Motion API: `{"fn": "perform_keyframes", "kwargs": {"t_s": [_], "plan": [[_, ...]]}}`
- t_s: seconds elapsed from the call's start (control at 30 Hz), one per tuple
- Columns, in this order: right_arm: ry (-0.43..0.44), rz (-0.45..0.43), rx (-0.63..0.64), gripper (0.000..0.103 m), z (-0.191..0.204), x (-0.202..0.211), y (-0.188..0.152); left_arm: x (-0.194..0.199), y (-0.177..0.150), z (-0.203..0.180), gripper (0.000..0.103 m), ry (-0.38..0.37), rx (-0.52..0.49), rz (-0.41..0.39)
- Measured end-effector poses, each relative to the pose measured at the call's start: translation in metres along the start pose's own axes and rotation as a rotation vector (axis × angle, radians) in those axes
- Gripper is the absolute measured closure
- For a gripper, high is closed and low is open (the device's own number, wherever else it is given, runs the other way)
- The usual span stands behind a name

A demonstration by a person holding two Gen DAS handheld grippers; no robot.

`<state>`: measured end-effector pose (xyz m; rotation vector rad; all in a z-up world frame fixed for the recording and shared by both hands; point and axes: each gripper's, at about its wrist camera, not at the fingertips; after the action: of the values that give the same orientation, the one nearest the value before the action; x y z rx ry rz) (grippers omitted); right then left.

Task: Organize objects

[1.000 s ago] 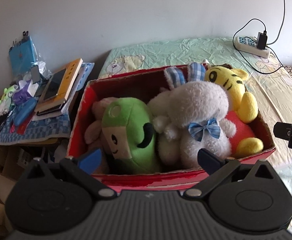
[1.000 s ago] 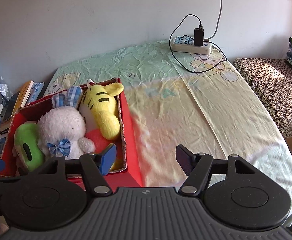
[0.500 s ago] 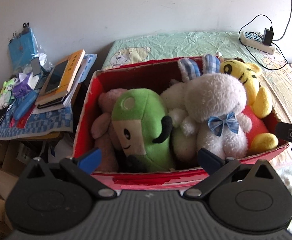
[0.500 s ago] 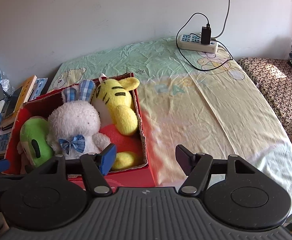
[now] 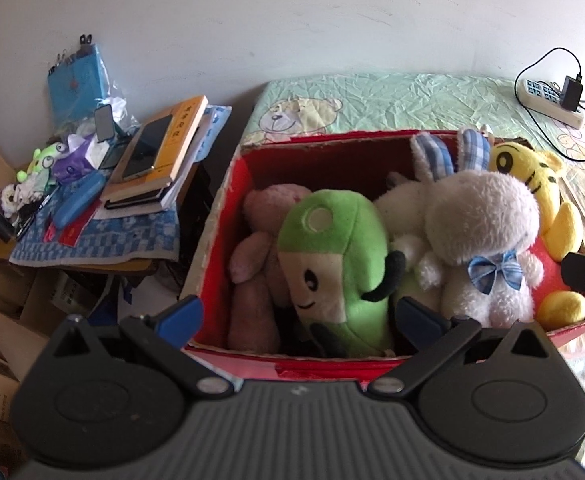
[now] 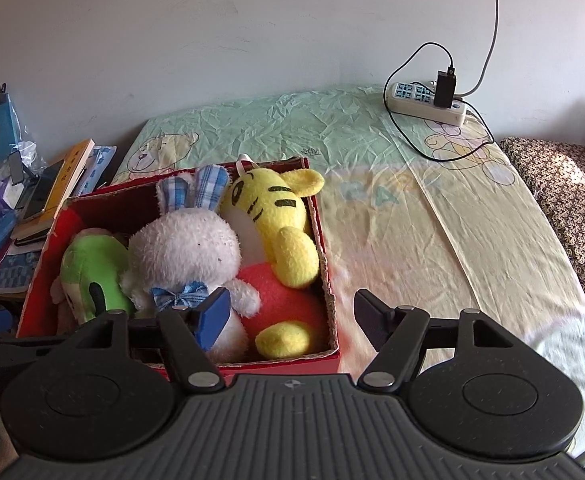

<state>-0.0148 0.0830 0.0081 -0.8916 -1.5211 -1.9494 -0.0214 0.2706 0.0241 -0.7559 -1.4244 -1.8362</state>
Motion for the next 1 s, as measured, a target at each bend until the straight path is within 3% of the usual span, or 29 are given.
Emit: {"fn": "perform_keyframes", "kwargs": {"t_s": [0.37,1.0], "plan": [[-0.019,0.001,0.015,0.029,0.003,-0.004,-0.003,-0.001,-0.002,0.001,0.000,0.007,-0.002,-0.002],[0.021,0.014,-0.021,0.027,0.004,-0.013,-0.009,-0.009,-0.002,-0.002,0.000,-0.004,-0.028,-0.008]]}}
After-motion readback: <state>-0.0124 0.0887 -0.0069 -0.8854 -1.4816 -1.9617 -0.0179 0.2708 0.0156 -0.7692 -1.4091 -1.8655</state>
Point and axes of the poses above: each gripper's, at about its wrist camera, not at the fingertips, and x roughly against the way its jaws point, z to its left, y to its top, and after that the axes turned 6 degrees about -x, right-handed
